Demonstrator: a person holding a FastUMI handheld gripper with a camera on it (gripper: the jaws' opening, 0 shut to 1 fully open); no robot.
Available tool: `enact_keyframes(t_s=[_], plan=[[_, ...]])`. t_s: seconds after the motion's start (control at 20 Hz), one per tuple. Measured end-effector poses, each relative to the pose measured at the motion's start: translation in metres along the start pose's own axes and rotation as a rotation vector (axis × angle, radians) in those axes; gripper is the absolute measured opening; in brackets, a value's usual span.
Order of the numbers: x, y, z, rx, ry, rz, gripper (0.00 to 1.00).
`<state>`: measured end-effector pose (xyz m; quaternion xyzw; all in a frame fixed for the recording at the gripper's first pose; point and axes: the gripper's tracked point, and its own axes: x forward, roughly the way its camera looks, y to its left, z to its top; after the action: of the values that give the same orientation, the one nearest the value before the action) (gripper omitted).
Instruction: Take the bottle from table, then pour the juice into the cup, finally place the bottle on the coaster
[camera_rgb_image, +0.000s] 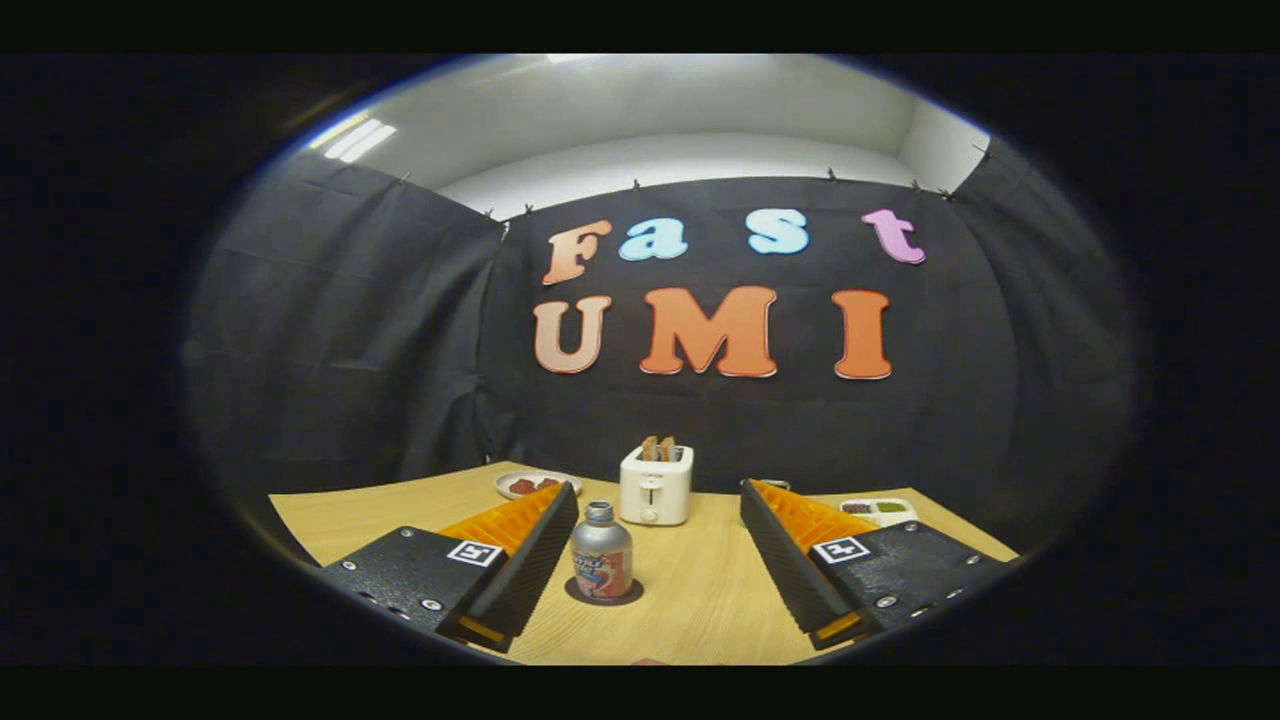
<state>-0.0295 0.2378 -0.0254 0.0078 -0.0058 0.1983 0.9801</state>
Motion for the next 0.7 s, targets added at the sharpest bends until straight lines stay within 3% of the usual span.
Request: enact_keyframes(t_s=[0.7], plan=[[-0.060, -0.050, 0.049, 0.007, -0.133, -0.153, 0.97]])
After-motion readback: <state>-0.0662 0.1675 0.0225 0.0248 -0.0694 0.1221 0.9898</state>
